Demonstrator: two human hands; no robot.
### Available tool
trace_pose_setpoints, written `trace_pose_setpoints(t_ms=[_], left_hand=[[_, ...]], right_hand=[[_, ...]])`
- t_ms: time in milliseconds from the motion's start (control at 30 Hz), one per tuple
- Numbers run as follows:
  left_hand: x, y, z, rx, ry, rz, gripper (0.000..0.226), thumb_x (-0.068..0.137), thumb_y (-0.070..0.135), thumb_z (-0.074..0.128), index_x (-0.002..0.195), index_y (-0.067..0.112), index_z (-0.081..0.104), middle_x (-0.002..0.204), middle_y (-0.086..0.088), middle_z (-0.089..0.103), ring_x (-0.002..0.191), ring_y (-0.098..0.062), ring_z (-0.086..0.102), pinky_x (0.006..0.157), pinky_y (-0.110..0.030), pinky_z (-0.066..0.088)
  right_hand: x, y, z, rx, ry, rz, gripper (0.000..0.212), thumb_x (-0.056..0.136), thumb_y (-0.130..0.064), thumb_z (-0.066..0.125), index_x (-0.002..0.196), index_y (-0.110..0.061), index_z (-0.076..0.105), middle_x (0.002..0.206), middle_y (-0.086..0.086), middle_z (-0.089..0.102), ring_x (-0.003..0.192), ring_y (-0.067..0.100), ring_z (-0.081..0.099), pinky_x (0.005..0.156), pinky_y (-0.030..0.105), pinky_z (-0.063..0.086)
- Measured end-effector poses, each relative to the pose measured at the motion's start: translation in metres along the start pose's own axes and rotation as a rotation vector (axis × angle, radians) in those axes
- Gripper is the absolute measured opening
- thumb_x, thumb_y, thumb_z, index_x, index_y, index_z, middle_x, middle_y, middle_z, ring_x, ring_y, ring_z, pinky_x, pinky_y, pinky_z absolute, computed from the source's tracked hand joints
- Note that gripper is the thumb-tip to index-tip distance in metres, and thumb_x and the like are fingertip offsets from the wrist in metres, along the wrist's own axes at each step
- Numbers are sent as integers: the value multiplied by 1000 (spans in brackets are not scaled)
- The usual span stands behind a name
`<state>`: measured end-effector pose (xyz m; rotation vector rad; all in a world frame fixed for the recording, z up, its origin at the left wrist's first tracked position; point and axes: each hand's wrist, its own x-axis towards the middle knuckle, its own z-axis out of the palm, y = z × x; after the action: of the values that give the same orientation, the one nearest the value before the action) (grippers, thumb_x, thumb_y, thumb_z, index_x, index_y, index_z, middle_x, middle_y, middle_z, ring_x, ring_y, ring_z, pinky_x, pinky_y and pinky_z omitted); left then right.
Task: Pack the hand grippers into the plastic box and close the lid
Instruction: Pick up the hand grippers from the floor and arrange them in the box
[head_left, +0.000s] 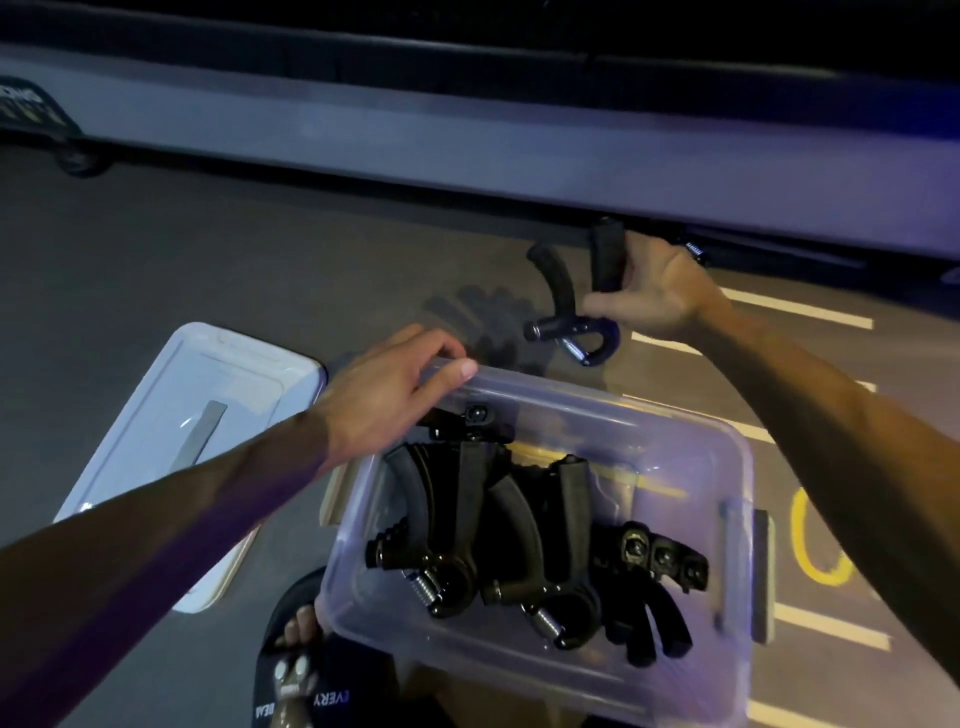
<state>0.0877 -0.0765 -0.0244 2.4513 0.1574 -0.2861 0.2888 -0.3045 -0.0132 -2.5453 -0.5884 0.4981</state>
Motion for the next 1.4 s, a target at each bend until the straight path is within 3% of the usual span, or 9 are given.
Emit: trace_pose_setpoints(t_ms=[167, 267, 400, 500, 633, 933, 1033, 1200, 1400], left_hand=[[-13, 9, 0, -17, 73, 63, 36, 103, 51, 42, 132, 35, 56, 123, 14, 57, 119, -11, 55, 104, -44, 45], [-20, 19, -9, -140, 213, 131, 36, 97, 49, 53, 127, 31, 60, 118, 13, 62, 112, -5, 60, 101, -39, 49], [-32, 48, -28, -333, 223, 212, 46, 88, 46, 74, 128, 28, 60, 109, 11, 68, 101, -11, 67, 94, -23, 49], [-38, 63, -32, -152, 151, 312, 35, 85, 46, 76, 114, 27, 69, 94, 11, 72, 89, -7, 69, 85, -25, 51], [-39, 65, -21, 14, 140, 355, 25, 89, 48, 71, 108, 31, 71, 86, 17, 70, 82, 0, 67, 88, -27, 49], [-32, 59, 2, 287, 48, 297, 37, 82, 61, 60, 106, 35, 72, 81, 15, 67, 90, -12, 63, 93, -34, 42], [-26, 60, 7, 329, 20, 285, 37, 83, 64, 65, 109, 38, 71, 88, 18, 68, 98, -12, 57, 95, -38, 40], [-20, 66, 10, 389, -32, 278, 40, 85, 63, 65, 116, 38, 69, 93, 16, 66, 107, -10, 53, 85, -25, 21], [-18, 68, 14, 398, -78, 282, 38, 93, 62, 55, 124, 41, 65, 98, 12, 68, 109, -11, 52, 85, -25, 21]], right_hand=[[-61, -40, -51, 167, -48, -254, 34, 70, -39, 72, 89, -13, 61, 81, 7, 68, 73, 25, 66, 70, 47, 57], [-90, -60, -76, 78, -186, -339, 21, 77, -31, 76, 93, -20, 68, 75, -1, 67, 64, 8, 64, 58, 17, 51], [-112, -76, -82, -142, -347, -392, 15, 77, -35, 77, 84, -26, 68, 75, -7, 69, 65, 4, 63, 55, 14, 42], [-114, -77, -70, -240, -371, -378, 14, 77, -33, 78, 80, -26, 67, 77, -5, 70, 69, 8, 63, 62, 26, 48], [-108, -72, -51, -432, -384, -412, 12, 78, -31, 74, 82, -24, 65, 77, -6, 68, 73, 16, 62, 55, 13, 41], [-103, -64, -13, -536, -498, -368, 16, 81, -33, 65, 73, -29, 52, 80, -3, 53, 83, 26, 62, 73, 40, 56], [-103, -62, -7, -563, -493, -401, 22, 84, -28, 63, 77, -31, 42, 74, -6, 38, 85, 27, 60, 73, 36, 54], [-101, -58, 1, -608, -517, -378, 20, 89, -26, 59, 109, -21, 60, 88, 0, 42, 84, 24, 55, 69, 30, 45], [-101, -66, -6, -574, -667, -283, 17, 94, -37, 54, 100, -21, 57, 89, 1, 55, 81, 21, 56, 74, 31, 48]])
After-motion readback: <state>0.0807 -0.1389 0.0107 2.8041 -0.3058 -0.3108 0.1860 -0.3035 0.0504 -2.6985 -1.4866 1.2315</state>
